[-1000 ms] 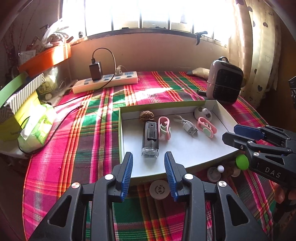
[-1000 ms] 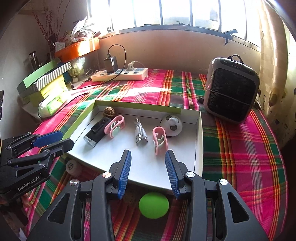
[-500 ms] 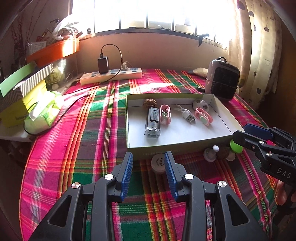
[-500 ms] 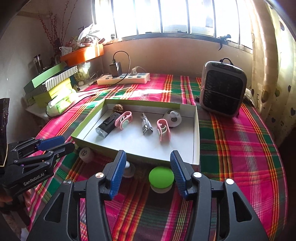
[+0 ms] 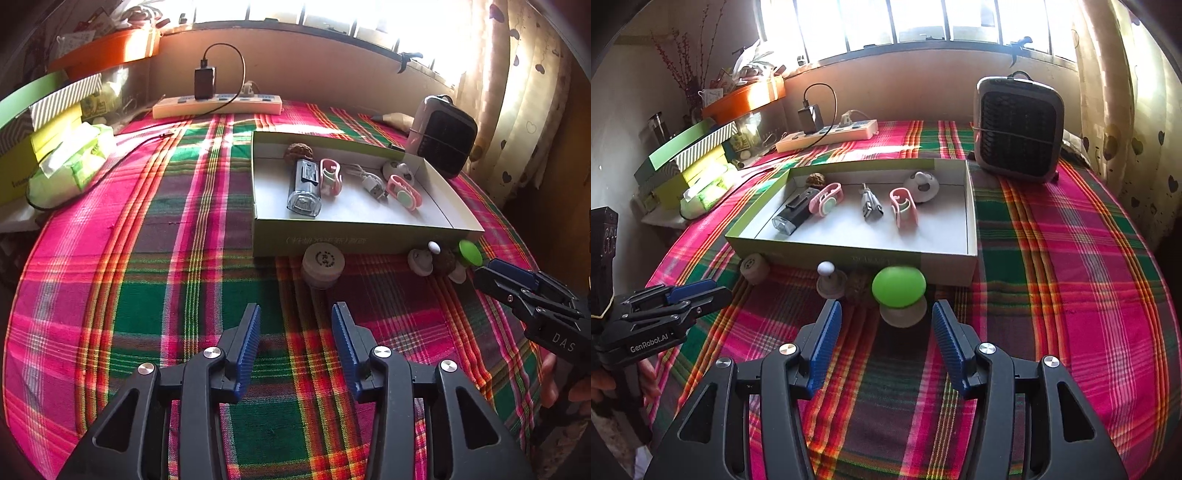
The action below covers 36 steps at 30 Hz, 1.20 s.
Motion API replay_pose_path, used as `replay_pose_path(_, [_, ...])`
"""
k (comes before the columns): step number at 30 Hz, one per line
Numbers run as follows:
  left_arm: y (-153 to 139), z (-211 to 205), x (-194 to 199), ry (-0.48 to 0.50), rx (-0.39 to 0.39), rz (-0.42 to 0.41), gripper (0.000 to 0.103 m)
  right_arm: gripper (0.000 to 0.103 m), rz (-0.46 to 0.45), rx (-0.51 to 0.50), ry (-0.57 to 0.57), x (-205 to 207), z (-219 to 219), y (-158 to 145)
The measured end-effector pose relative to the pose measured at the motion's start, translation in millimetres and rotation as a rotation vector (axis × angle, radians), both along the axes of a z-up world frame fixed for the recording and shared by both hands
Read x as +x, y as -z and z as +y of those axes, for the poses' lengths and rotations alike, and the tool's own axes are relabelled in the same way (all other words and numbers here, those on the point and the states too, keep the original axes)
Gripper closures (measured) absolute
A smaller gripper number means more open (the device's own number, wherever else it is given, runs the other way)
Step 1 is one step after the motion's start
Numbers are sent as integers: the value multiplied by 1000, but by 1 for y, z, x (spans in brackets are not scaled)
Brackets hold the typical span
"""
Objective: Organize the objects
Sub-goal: 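Move both grippers back toward the green ball and white disc beside the box, then grasp the green ball with the right gripper while the left grasps the white round disc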
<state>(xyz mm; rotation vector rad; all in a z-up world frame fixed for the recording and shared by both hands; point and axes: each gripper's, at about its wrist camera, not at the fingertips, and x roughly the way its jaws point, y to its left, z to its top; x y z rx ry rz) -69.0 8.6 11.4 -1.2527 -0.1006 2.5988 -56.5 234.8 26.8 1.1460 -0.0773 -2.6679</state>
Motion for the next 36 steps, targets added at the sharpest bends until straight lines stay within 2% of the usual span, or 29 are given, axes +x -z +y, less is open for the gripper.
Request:
replay_pose_path(6, [1, 9, -12, 32, 6, -23, 63, 49, -31, -1, 5, -3, 2, 3])
replay_pose_path(11, [1, 16, -23, 27, -27, -18, 63, 49, -54, 17, 5, -5, 4, 6])
replay_pose_path(13, [1, 18, -27, 26, -40, -16, 63, 47, -59, 28, 12, -5, 6, 7])
replay_pose_path(15, [1, 19, -31, 20, -40, -20, 63, 42, -66, 36, 21, -6, 8, 8])
replay_pose_path(21, [2, 24, -33, 27, -76, 5, 63, 40, -87, 63, 31, -16, 9, 12])
replay_pose_path(26, [2, 22, -33, 33, -63, 19, 63, 40, -96, 82, 18, -25, 4, 16])
replay_pose_path(36, [2, 18, -33, 43, -26, 22, 63, 40, -101, -10, -10, -32, 11, 12])
